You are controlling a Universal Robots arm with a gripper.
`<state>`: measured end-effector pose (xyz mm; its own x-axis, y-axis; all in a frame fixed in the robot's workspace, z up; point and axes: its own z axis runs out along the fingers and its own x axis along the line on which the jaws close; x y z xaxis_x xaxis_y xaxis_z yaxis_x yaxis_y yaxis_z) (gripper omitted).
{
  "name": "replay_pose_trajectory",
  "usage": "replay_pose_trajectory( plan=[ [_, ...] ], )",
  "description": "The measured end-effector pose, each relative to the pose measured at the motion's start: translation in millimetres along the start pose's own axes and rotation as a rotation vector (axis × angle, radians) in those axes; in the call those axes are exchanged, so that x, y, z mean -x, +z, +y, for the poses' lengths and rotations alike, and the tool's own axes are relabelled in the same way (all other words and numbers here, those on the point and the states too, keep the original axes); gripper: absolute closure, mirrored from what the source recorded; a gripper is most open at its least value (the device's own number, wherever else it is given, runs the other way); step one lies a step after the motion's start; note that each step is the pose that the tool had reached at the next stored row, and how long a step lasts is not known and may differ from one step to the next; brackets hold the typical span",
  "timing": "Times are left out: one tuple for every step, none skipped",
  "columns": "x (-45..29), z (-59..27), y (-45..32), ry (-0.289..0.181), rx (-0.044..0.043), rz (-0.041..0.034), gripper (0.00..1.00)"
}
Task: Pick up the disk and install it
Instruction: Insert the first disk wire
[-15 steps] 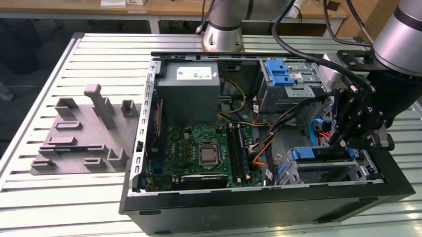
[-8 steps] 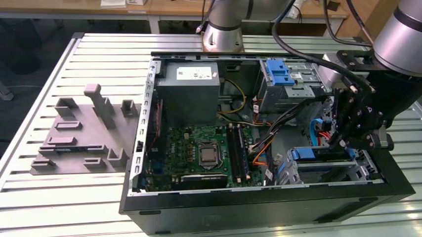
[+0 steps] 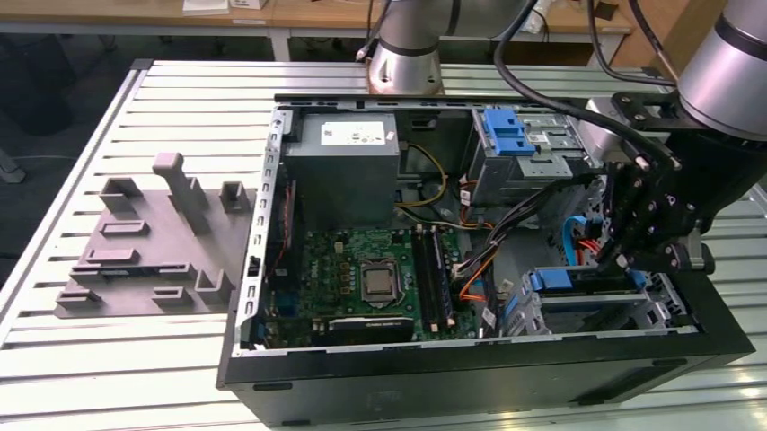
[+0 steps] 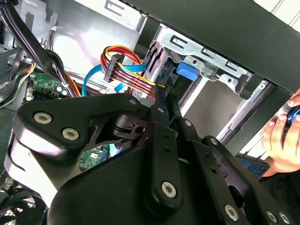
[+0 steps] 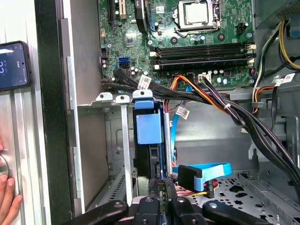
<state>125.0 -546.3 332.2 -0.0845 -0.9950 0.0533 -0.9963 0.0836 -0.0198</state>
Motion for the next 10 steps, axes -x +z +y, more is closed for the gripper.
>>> replay_pose_trajectory(
  plan=[
    [0.0,-0.1,0.1,0.0,0.0003,-0.0001,0.84],
    [0.0,-0.1,0.3,0.0,0.0007,-0.0004,0.84],
    [0.0,-0.2,0.6,0.0,0.0011,-0.0015,0.84],
    [0.1,-0.3,0.6,0.0,0.0016,-0.0017,0.84],
    [0.1,-0.3,0.6,0.0,0.0022,-0.0018,0.84],
    [0.1,-0.4,0.5,0.0,0.0029,-0.0016,0.84],
    [0.0,-0.4,0.4,0.0,0.0036,-0.0014,0.84],
    [0.1,-0.4,0.4,0.0,0.0044,-0.0013,0.84],
    [0.1,-0.5,0.3,0.0,0.0051,-0.0012,0.84],
    [0.1,-0.5,0.3,0.0,0.0054,-0.0012,0.84]
  ],
)
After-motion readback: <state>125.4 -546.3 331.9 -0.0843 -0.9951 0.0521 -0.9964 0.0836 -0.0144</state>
